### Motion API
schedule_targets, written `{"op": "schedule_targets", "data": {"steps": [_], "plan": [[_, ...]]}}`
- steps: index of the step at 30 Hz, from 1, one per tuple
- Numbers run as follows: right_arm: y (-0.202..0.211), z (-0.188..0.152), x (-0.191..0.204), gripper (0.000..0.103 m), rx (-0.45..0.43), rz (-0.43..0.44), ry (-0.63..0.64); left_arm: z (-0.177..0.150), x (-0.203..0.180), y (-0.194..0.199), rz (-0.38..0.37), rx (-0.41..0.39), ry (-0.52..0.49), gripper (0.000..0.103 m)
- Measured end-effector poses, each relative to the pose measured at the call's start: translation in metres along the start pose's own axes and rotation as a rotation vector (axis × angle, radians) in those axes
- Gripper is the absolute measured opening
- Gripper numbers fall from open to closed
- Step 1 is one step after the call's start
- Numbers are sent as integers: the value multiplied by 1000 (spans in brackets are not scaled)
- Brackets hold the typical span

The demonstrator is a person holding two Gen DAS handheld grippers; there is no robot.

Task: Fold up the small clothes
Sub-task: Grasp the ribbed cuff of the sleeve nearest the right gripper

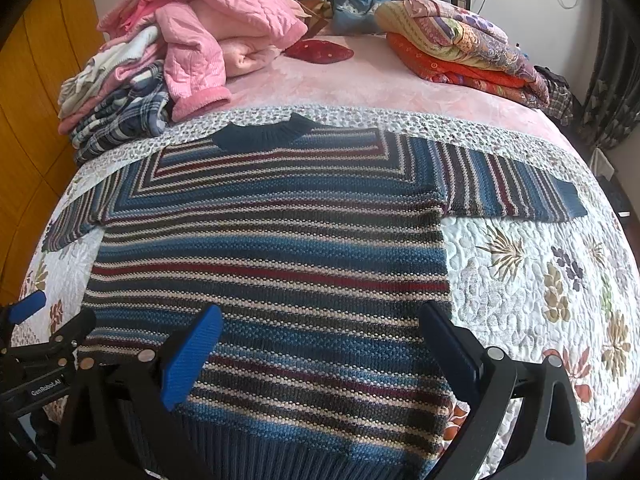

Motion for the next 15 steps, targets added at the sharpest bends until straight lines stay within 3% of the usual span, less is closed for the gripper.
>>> {"op": "schedule_targets", "data": {"steps": [9,13,15], "plan": [[-5,10,-11,99,2,11,-7,5,-7,-3,-5,4,1,100],[-23,34,-52,99,37,-29,-70,18,-9,-14,36,-7,-20,100],[-37,50,-82,99,71,-48,-136,26,-9,-21,15,12,3,100]]}}
Point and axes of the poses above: each gripper's, at about its wrist camera, not at the fingertips, and y roughly against the way its jaws point, x to its left, z to its top, the point moved 10 cm from there along -y, roughly the way its jaws point, and after that the axes turned 9 degrees about -z, right-handed, at the moved point
